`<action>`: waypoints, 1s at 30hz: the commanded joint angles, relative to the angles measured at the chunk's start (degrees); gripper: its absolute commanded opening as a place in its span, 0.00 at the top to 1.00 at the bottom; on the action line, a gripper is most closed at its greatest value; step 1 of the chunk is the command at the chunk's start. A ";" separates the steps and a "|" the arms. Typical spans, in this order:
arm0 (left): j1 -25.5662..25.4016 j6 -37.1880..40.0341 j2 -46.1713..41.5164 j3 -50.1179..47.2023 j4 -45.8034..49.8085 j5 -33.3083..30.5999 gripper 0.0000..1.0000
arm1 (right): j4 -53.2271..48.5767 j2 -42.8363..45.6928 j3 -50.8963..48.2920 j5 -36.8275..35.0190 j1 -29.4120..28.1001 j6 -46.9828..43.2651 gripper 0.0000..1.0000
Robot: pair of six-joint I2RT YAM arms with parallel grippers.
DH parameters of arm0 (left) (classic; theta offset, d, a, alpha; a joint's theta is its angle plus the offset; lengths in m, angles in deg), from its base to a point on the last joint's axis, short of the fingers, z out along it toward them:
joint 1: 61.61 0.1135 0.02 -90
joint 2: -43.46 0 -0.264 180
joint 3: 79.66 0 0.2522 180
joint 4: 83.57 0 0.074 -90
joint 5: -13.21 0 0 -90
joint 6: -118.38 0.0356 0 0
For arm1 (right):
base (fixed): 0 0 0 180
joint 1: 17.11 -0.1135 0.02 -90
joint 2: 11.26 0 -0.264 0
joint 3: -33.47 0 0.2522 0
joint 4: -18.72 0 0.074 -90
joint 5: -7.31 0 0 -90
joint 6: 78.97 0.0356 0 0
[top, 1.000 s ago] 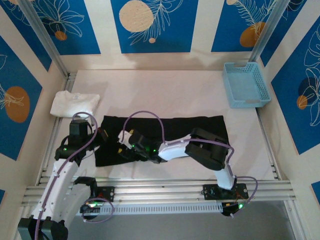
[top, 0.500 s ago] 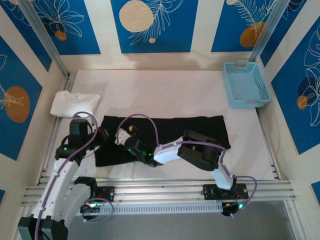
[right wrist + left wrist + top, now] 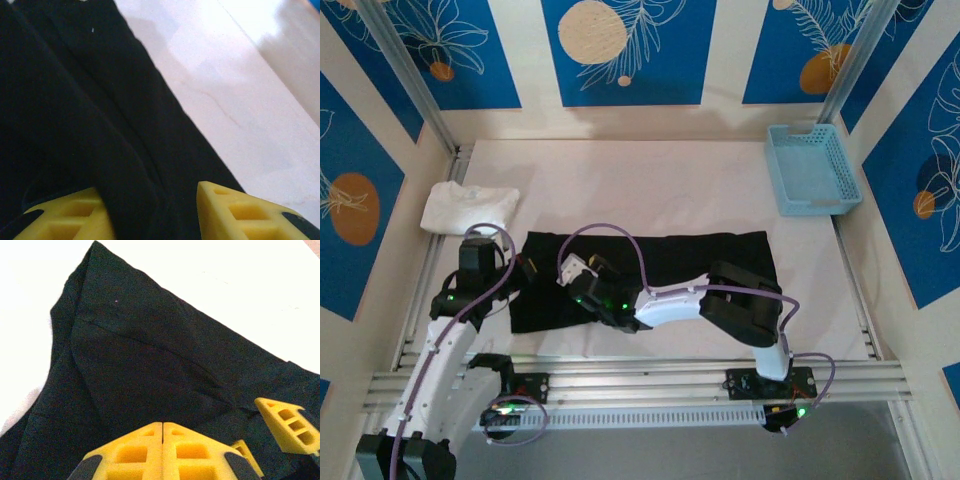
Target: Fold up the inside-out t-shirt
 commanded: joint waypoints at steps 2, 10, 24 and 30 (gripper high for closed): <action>0.80 1.12 -0.29 0.64 -0.03 -1.16 1.00 | -7.07 1.24 2.23 -0.28 -0.20 5.33 0.63; 0.93 1.50 -0.64 1.54 0.55 -1.17 1.00 | -12.88 3.41 1.87 4.38 0.40 10.36 0.74; 0.98 1.10 -0.99 0.37 -0.16 -0.54 1.00 | -6.42 7.16 -5.22 27.77 1.32 16.44 0.69; 0.98 1.24 -1.08 0.33 -0.08 -0.54 1.00 | -7.39 4.61 -3.99 28.86 2.85 18.75 0.68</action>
